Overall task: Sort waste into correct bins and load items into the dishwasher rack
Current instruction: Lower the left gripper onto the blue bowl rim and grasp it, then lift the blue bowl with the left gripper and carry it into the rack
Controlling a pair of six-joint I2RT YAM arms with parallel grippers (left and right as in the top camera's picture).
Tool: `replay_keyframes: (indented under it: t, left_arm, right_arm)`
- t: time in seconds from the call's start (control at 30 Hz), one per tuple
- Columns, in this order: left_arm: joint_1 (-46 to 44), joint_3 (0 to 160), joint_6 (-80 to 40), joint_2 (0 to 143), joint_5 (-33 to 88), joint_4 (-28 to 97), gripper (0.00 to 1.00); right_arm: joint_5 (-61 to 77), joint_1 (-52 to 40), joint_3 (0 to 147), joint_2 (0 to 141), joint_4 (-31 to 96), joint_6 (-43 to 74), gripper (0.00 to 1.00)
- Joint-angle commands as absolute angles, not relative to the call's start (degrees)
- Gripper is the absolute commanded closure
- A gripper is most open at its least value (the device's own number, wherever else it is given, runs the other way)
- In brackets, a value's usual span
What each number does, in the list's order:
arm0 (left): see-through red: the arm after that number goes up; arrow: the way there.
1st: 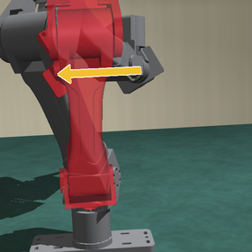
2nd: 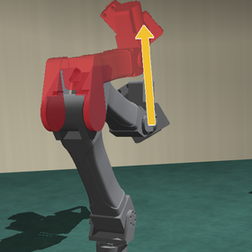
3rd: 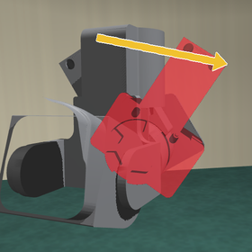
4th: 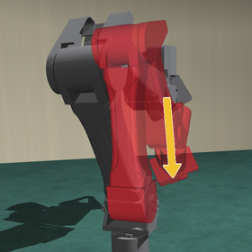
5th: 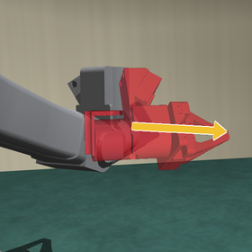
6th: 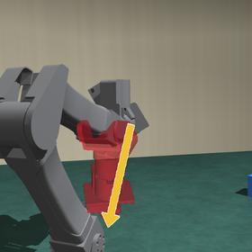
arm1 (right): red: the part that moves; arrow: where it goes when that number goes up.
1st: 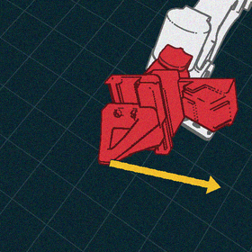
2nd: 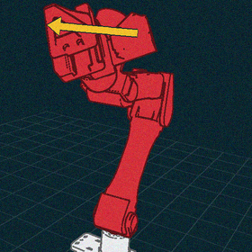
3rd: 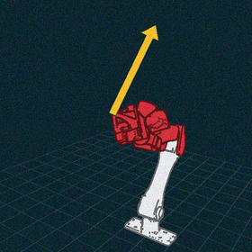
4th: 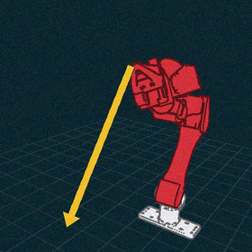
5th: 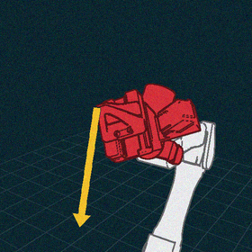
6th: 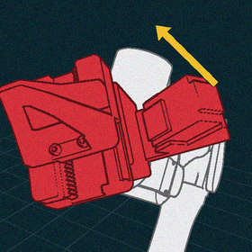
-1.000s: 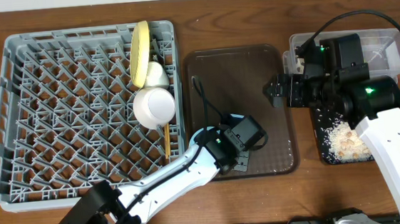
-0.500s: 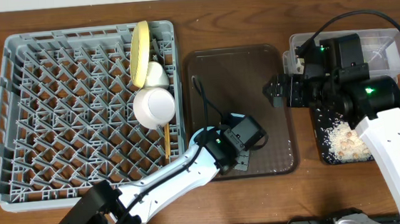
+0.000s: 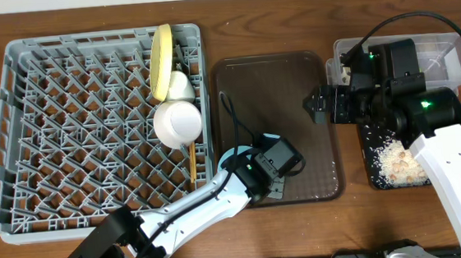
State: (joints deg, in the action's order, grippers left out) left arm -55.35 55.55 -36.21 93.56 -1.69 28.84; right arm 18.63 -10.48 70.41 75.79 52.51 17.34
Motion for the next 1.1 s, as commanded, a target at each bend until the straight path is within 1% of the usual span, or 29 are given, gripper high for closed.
replay_keyframes:
  t: [0.0,0.27,0.5,0.63,0.8,1.07]
  left_arm:
    - [-55.5,55.0,-36.3,94.4,-2.6,29.0,0.71]
    - [-55.6,54.6,-36.3,94.4,-2.6,29.0,0.75]
    - [-57.4,54.6,-36.3,94.4,-2.7,28.9,0.75]
    - [-58.5,54.6,-36.3,94.4,-6.3,29.0,0.75]
    - [-58.8,54.5,-36.4,94.5,-7.1,29.0,0.75]
    - [-58.8,54.5,-37.0,98.5,-7.1,27.7,0.75]
  right_arm:
    - [18.6,-10.9,70.4,76.0,52.5,17.1,0.01]
    - [18.7,-10.9,70.4,76.0,52.5,17.1,0.01]
    - [18.7,-10.9,70.4,76.0,52.5,17.1,0.01]
    - [18.6,-10.9,70.4,76.0,52.5,17.1,0.01]
    - [18.7,-10.9,70.4,76.0,52.5,17.1,0.01]
    - [18.7,-10.9,70.4,76.0,52.5,17.1,0.01]
